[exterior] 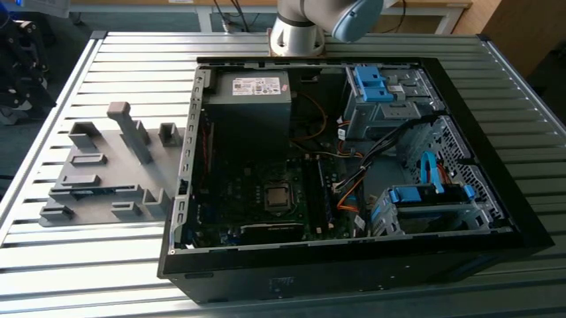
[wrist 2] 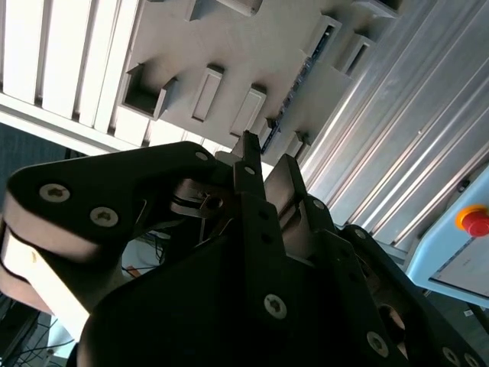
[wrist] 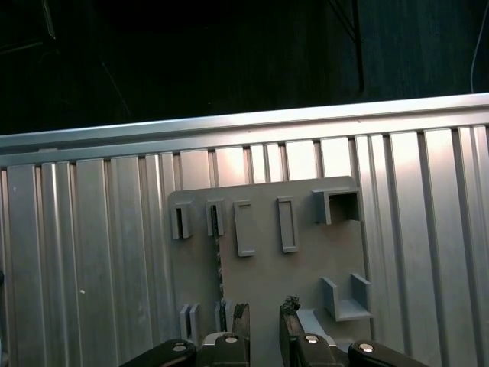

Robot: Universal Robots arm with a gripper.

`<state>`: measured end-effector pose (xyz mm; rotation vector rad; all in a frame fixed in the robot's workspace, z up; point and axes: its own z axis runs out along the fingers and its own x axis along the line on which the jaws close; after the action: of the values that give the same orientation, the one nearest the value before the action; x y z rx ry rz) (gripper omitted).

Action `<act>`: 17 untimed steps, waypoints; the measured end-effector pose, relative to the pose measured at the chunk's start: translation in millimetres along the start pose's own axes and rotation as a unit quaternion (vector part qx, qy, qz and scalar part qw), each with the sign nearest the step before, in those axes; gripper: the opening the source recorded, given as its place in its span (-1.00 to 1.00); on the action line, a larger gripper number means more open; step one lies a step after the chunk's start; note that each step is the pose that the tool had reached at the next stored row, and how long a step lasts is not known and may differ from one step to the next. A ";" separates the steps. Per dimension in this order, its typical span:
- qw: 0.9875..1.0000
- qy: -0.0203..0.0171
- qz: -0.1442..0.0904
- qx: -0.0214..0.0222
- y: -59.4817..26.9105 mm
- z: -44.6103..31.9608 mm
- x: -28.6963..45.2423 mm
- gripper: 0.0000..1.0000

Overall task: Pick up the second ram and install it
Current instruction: 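Pick up the second ram and move it above second insertion slot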

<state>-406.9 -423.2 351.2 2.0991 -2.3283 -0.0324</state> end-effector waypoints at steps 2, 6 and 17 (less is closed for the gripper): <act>1.000 0.000 0.000 0.000 0.0 0.5 0.0 -0.40; 1.000 0.000 0.000 0.000 0.0 1.3 0.0 -0.40; 1.000 0.000 0.000 0.000 -0.1 3.2 0.0 -0.40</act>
<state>-406.9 -423.2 348.0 2.0991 -2.3284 -0.0325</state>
